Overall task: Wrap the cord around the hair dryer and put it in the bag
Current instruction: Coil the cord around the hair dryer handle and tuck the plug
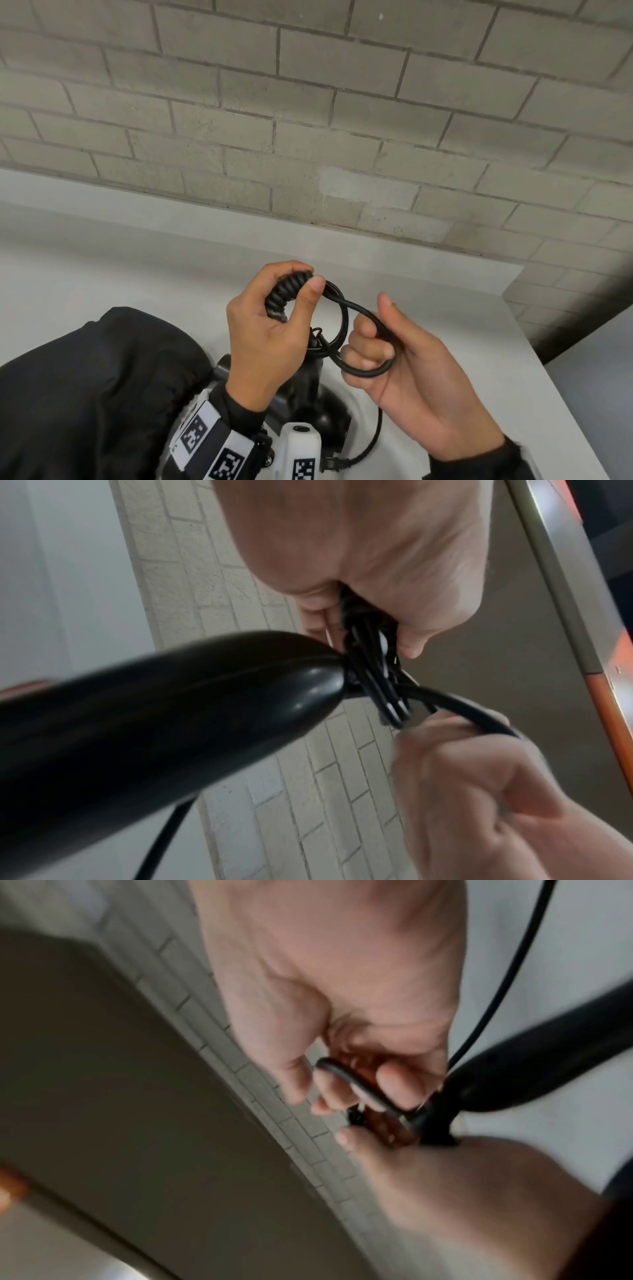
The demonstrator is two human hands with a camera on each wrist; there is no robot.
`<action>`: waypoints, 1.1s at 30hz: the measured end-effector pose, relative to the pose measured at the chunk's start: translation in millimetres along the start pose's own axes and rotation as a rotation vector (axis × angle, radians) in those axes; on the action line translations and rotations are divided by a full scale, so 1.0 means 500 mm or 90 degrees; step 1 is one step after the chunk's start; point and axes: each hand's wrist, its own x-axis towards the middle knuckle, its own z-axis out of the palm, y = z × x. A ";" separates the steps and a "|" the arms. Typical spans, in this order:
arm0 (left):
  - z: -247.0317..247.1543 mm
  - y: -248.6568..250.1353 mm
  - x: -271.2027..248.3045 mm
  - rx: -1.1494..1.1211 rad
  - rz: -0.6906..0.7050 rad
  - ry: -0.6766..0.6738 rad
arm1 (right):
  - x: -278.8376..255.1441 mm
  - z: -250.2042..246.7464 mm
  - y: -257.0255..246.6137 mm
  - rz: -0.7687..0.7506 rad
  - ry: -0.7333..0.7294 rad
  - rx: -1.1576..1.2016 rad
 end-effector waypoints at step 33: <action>-0.021 -0.006 -0.003 -0.046 -0.105 0.034 | -0.120 -0.137 0.120 -0.190 0.391 -0.060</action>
